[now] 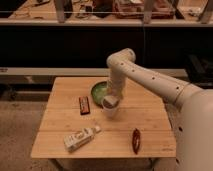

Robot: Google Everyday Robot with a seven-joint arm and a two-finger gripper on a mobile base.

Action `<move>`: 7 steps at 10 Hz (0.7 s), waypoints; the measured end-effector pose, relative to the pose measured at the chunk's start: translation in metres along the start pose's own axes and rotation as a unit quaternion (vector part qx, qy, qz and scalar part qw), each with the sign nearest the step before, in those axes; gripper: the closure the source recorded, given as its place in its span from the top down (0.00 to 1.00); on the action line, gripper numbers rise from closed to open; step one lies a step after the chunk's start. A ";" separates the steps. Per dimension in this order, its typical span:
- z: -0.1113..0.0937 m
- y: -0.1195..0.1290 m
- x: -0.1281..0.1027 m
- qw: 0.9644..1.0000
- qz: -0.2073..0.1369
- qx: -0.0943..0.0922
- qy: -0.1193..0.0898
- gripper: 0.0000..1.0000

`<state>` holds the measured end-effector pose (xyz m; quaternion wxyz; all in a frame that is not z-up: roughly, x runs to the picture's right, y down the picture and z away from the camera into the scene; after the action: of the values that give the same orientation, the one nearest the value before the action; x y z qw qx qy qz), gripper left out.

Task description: Place the white sponge in the ceramic cup

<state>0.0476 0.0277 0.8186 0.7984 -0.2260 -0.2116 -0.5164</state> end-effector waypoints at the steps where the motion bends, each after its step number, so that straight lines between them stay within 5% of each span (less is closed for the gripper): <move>1: 0.004 -0.001 -0.003 1.000 0.003 -0.006 -0.003 0.22; 7: -0.003 -0.011 0.002 1.000 0.010 -0.003 0.013 0.78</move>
<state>0.0381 0.0202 0.8187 0.8056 -0.2243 -0.1971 -0.5116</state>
